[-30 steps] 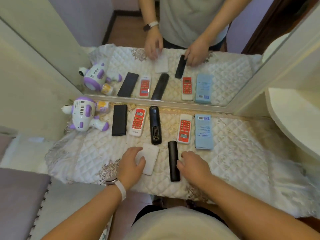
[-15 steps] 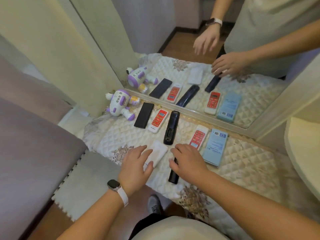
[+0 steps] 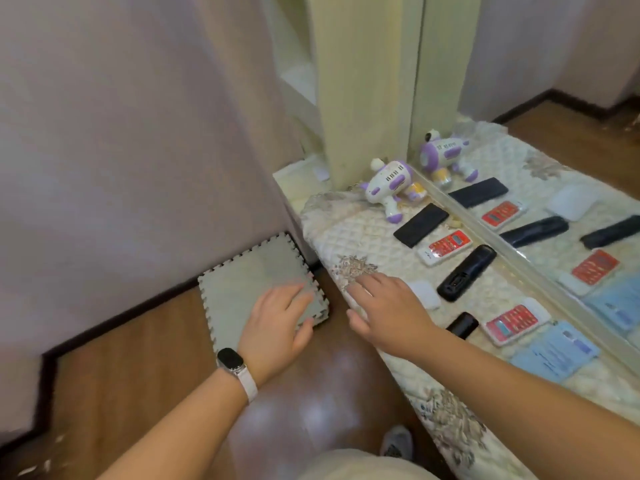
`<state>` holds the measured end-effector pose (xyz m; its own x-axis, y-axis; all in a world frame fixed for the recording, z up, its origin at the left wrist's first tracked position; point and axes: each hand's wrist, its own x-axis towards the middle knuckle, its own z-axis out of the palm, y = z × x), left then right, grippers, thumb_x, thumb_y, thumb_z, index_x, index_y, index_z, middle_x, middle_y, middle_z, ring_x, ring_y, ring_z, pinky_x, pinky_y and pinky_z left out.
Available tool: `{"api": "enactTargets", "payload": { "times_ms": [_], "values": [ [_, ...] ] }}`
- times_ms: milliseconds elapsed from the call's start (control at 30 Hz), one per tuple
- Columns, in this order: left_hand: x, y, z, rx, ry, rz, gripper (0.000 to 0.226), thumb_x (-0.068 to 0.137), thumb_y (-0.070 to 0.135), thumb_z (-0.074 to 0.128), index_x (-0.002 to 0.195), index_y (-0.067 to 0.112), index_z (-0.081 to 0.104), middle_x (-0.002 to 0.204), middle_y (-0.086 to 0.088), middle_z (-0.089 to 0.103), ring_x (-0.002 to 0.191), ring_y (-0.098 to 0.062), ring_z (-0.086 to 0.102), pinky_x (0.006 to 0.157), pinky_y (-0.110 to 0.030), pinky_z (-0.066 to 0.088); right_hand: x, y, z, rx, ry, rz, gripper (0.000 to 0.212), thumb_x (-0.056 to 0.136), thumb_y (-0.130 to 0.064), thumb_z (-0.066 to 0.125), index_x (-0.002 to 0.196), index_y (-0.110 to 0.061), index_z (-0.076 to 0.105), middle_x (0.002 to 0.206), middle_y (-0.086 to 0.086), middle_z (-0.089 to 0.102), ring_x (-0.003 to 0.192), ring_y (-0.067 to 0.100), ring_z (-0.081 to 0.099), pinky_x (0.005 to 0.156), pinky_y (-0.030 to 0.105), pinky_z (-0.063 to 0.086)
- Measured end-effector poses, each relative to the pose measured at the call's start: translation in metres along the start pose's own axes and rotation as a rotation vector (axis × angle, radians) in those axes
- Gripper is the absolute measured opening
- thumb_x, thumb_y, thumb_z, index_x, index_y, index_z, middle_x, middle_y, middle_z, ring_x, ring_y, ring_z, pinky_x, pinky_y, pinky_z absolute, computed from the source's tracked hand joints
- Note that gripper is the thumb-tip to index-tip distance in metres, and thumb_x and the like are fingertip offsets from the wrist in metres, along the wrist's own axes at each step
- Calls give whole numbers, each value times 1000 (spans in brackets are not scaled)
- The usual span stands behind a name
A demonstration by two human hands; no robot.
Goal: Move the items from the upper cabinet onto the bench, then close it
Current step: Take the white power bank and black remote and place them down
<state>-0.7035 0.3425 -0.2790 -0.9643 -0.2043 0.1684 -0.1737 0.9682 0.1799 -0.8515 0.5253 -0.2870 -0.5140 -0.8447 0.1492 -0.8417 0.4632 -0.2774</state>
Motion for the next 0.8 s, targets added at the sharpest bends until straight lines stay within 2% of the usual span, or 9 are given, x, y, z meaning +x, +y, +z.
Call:
{"api": "enactTargets", "payload": {
  "times_ms": [67, 200, 367, 800],
  "values": [
    [-28, -15, -11, 12, -9, -69, 41, 88, 36, 53, 122, 15, 63, 127, -8, 61, 117, -28, 56, 99, -49, 45, 8, -27, 4, -28, -21, -73, 37, 80, -40, 53, 103, -15, 67, 109, 5, 66, 101, 27, 59, 81, 40, 49],
    [-89, -43, -32, 31, 35, -173, 41, 86, 36, 55, 121, 17, 64, 128, -6, 62, 119, -26, 57, 100, -50, 45, 16, -90, 12, -55, -69, -192, 45, 84, -45, 47, 114, -16, 64, 115, 5, 64, 109, 28, 57, 89, 43, 47],
    [-176, -76, -59, 40, 92, -320, 43, 89, 41, 51, 125, 21, 62, 133, -2, 60, 125, -23, 53, 107, -46, 36, 14, -183, 23, -74, -67, -351, 42, 84, -45, 49, 112, -16, 63, 117, 6, 64, 108, 29, 58, 87, 44, 49],
    [-350, -156, -141, 122, 309, -645, 44, 90, 41, 48, 126, 21, 63, 134, -3, 59, 128, -24, 51, 109, -47, 33, 34, -396, 43, -109, -15, -758, 47, 87, -47, 47, 117, -16, 65, 120, 7, 66, 109, 28, 60, 87, 38, 47]
  ]
}}
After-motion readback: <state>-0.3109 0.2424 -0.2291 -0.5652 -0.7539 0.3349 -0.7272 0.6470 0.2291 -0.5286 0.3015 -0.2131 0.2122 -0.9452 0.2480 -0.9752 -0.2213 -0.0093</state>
